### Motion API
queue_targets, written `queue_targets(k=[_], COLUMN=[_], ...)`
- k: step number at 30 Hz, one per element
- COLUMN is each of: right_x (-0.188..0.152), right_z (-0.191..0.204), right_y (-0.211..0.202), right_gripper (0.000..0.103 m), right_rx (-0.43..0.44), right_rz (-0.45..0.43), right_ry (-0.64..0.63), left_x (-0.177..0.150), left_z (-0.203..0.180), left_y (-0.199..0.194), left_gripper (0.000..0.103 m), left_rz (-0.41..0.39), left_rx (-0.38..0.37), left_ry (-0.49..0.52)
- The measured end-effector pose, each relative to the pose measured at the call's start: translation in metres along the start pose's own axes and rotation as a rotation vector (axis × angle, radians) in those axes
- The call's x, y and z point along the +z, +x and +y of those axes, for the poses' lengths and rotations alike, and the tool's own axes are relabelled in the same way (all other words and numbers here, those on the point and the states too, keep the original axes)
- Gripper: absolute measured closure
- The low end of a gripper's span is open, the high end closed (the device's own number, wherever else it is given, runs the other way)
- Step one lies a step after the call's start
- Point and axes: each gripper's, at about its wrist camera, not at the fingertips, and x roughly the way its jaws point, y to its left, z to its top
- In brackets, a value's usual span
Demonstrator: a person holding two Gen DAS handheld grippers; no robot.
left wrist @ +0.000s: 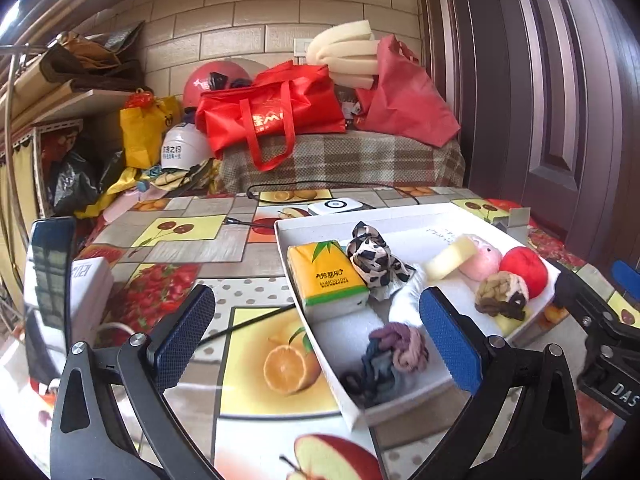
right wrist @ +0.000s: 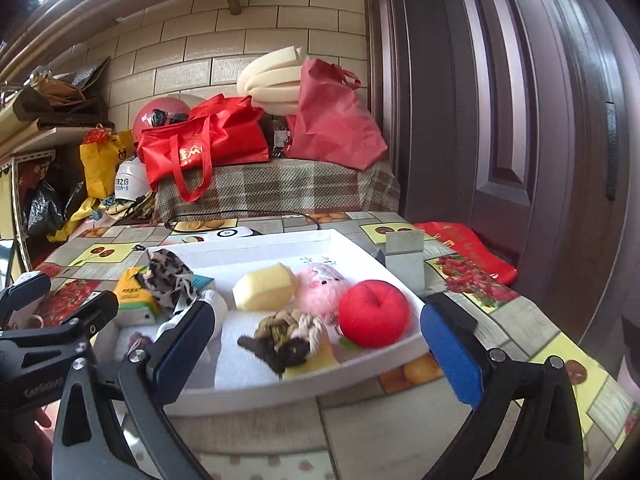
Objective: Organize soft objects
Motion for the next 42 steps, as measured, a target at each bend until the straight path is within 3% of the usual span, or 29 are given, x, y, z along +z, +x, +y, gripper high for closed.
queue_targets(k=[5, 10, 14, 18, 20, 24, 26, 33, 42], right_x=[-0.010, -0.017, -0.023, -0.025, -0.027, -0.032, -0.036, -0.035, -0.032], right_z=[-0.014, -0.019, -0.023, -0.039, -0.048, -0.059, -0.060, -0.046, -0.036], right_y=[-0.032, -0.046, -0.071, -0.089, -0.094, -0.092, -0.095, -0.120, -0.124], right_gripper=[0.000, 0.000, 0.000, 0.000, 0.000, 0.000, 0.000, 0.000, 0.000], right_rx=[0.008, -0.012, -0.062, -0.103, -0.121, -0.157, -0.131, -0.172, -0.184], right_rz=[0.000, 0.033, 0.025, 0.002, 0.006, 0.088, 0.114, 0.001, -0.042], right_ry=[0.033, 0.016, 0.030, 0.121, 0.168, 0.227, 0.244, 0.187, 0.134], left_x=[-0.011, -0.021, -0.026, -0.032, -0.034, -0.038, -0.039, -0.040, -0.041], left_z=[-0.009, -0.017, -0.031, -0.045, -0.048, -0.054, -0.057, -0.058, -0.060], left_y=[-0.030, -0.040, -0.053, -0.065, -0.072, -0.088, -0.094, -0.091, -0.090], left_gripper=[0.000, 0.000, 0.000, 0.000, 0.000, 0.000, 0.000, 0.000, 0.000], left_rz=[-0.032, 0.060, 0.055, 0.049, 0.042, 0.013, 0.000, 0.037, 0.044], left_rx=[0.041, 0.000, 0.020, 0.065, 0.054, 0.029, 0.021, -0.004, -0.010], left_ry=[-0.002, -0.021, 0.049, 0.111, 0.121, 0.130, 0.138, 0.129, 0.128])
